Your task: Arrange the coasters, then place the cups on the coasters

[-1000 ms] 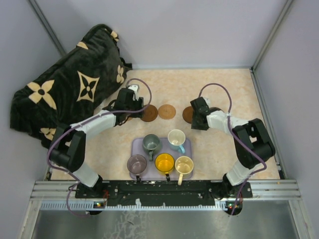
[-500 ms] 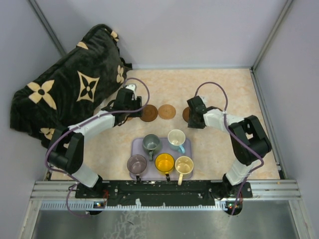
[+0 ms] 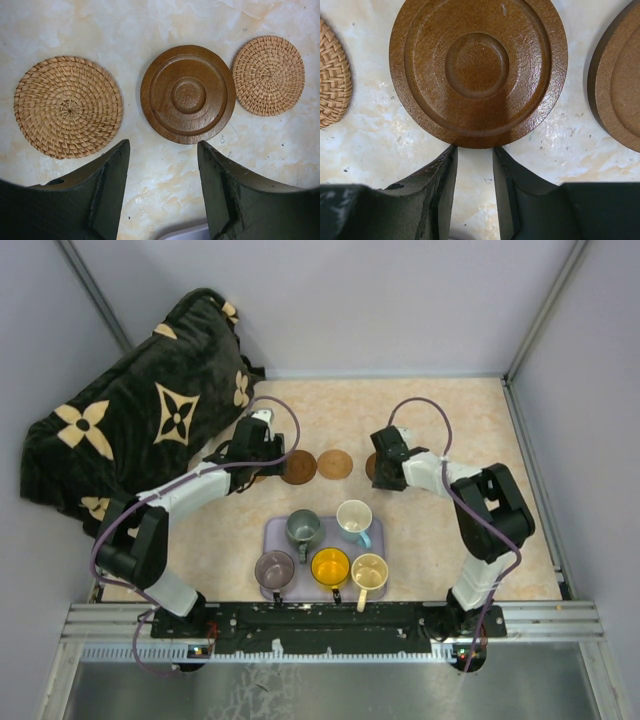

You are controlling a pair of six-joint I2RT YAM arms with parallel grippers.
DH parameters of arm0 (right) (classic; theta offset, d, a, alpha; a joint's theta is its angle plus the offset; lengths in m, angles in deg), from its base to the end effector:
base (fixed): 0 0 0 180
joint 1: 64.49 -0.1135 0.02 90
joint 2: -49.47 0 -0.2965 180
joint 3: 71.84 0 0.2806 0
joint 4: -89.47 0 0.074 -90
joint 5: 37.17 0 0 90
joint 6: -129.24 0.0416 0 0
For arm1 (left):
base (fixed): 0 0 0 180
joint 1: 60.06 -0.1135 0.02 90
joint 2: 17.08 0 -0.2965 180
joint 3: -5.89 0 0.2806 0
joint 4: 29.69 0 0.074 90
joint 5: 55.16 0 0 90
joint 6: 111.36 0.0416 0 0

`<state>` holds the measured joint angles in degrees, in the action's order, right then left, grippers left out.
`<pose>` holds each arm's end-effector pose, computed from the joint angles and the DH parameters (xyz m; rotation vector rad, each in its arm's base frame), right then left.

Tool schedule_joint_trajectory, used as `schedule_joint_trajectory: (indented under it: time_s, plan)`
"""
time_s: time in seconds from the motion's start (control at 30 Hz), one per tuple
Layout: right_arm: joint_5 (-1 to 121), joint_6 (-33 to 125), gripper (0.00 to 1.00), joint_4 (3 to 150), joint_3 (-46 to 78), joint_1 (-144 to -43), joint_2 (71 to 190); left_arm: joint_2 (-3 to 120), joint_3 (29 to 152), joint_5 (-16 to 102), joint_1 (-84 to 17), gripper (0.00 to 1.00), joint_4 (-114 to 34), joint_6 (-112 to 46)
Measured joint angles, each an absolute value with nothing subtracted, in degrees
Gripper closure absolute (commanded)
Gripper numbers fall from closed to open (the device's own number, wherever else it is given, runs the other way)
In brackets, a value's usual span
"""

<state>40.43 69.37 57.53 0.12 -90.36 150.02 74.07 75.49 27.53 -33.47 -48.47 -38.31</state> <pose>0.3432 0.1565 0.1709 0.1701 2.5835 0.0713 0.3375 -0.1630 0.2323 0.1244 2.2774 -0.2561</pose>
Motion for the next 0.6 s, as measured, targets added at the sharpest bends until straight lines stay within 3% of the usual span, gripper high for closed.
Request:
schedule_joint_trajectory:
  time_s: [0.6]
  plan:
    - [39.56, 69.37, 0.65, 58.29, 1.69, -90.36, 151.6, 74.55, 75.49, 27.33, -33.47, 0.36, -48.56, -38.29]
